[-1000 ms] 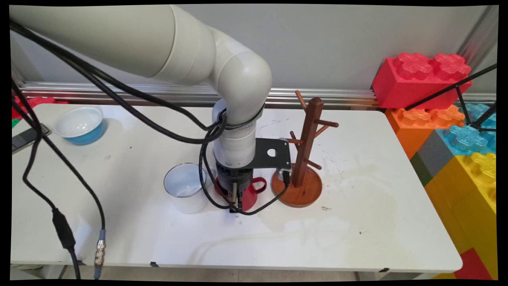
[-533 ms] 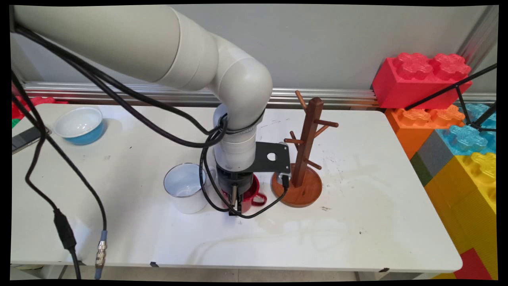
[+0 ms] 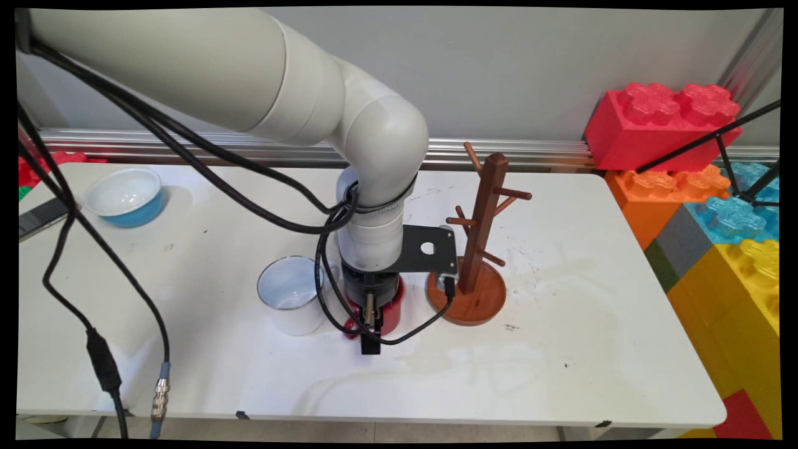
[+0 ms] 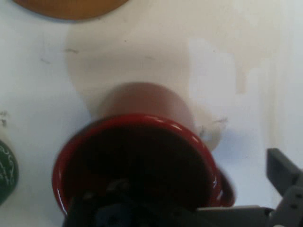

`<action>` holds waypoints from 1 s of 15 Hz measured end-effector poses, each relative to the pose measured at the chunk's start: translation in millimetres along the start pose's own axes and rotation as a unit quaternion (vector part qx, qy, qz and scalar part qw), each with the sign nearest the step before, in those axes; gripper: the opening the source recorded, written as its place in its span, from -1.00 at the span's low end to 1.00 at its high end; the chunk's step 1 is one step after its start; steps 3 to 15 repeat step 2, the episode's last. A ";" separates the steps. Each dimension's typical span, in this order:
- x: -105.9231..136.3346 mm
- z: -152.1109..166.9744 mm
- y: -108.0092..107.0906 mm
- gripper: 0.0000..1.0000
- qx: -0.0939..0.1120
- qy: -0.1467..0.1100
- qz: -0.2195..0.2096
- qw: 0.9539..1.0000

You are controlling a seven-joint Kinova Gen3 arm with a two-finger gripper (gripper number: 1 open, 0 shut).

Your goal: Place the picked object on the table

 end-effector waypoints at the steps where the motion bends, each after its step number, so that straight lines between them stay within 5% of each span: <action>1: -0.1 -0.1 -0.2 1.00 0.000 0.000 -0.001 1.000; 15: -0.2 -0.4 -0.5 1.00 0.000 0.001 -0.001 1.000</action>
